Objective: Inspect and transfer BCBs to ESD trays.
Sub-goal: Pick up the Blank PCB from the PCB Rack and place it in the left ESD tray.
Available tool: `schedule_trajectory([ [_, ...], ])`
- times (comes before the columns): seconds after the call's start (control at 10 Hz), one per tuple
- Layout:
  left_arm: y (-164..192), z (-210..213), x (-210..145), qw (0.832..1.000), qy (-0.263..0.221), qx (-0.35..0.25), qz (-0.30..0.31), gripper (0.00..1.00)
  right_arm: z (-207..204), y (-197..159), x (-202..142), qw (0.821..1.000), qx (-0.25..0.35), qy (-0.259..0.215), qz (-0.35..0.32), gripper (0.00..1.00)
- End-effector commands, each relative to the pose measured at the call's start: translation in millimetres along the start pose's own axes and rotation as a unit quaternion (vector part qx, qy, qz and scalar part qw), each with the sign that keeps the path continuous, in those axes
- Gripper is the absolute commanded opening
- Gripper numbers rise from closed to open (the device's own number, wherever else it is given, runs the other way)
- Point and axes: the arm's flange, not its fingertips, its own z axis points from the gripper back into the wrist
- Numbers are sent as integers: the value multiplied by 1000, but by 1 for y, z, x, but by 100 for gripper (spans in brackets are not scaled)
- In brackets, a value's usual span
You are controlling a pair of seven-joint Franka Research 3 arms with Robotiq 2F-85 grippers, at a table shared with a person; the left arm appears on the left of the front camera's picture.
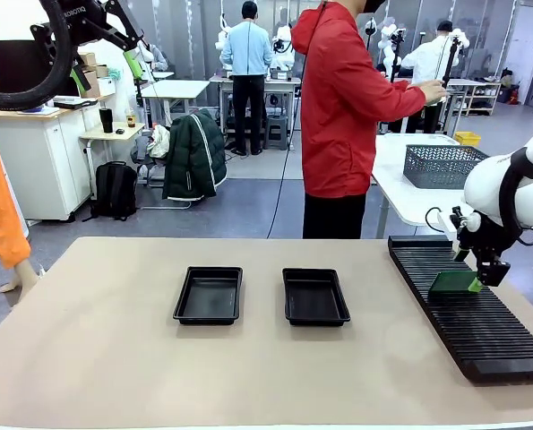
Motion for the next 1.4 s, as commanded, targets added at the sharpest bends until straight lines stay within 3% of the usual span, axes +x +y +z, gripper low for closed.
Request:
schedule_trajectory([
  [0.0,0,0,0,1000,0,0,0,100,-7,2,1,1000,-18,12,10,100],
  [0.9,0,0,0,1000,0,0,0,100,-2,-1,2,1000,-15,8,8,100],
  [1.3,0,0,0,1000,0,0,0,100,0,1,2,999,-32,30,32,84],
])
